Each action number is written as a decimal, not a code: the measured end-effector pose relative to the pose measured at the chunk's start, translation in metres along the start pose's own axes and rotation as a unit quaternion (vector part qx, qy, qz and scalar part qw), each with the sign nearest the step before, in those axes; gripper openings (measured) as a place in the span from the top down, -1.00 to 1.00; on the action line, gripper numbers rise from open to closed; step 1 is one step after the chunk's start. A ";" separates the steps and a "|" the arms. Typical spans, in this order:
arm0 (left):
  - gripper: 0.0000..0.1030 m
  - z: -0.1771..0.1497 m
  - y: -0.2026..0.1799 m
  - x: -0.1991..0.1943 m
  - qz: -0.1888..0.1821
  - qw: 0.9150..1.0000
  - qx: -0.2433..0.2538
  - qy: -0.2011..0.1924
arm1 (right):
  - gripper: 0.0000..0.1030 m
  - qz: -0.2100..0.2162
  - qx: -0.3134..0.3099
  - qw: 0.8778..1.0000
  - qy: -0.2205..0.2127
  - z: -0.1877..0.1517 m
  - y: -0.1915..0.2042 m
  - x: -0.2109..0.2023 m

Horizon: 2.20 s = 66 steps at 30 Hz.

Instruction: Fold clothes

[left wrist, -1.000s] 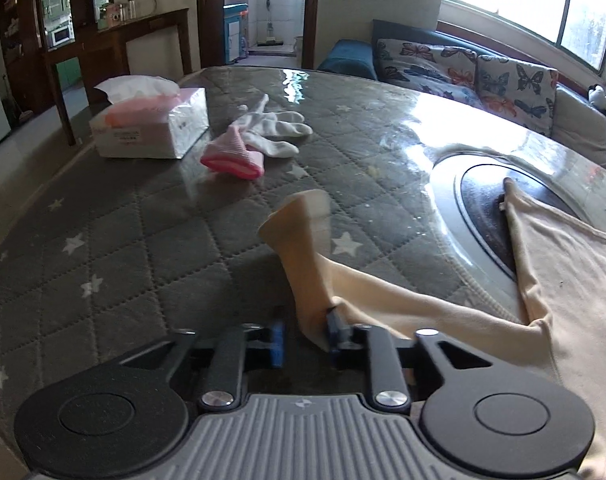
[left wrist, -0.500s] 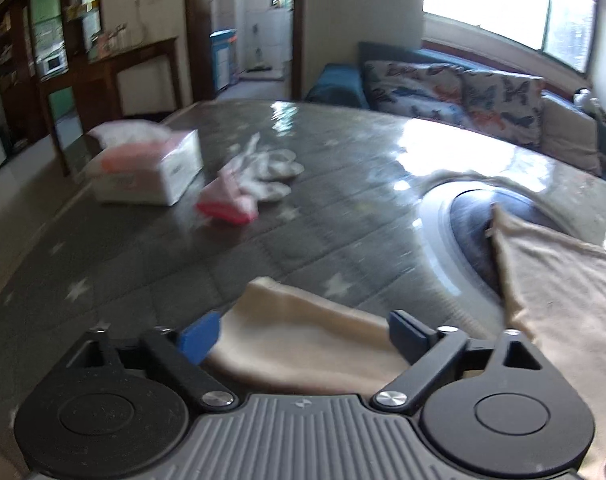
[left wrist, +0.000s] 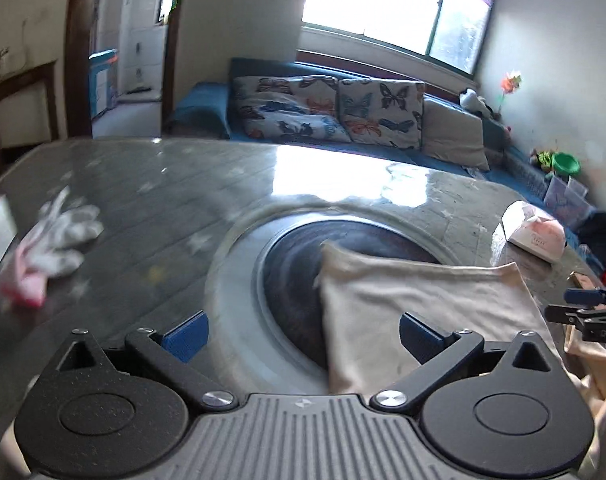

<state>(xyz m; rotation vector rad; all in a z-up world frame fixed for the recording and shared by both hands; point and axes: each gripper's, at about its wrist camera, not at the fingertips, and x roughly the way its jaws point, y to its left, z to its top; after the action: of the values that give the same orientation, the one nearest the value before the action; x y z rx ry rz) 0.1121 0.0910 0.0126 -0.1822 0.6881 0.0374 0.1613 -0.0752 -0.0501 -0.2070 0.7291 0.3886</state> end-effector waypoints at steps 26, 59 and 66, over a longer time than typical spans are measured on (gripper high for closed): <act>0.84 0.034 -0.022 0.116 0.003 0.995 0.095 0.021 | 0.86 0.019 0.003 1.000 0.019 0.054 -0.015 0.090; -0.84 -0.046 -0.001 -0.033 0.071 0.994 0.072 -0.038 | 0.15 0.131 -0.159 0.979 0.009 -0.055 0.121 -0.022; -0.90 -0.071 0.073 -0.064 0.217 0.975 -0.004 -0.037 | 0.11 0.124 -0.128 0.984 -0.006 -0.066 0.118 -0.040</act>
<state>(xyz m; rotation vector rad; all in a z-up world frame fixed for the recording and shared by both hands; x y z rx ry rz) 0.0111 0.1517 -0.0113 -0.0351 0.6421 0.4650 0.0458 0.0004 -0.0769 -0.3578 0.6939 0.7213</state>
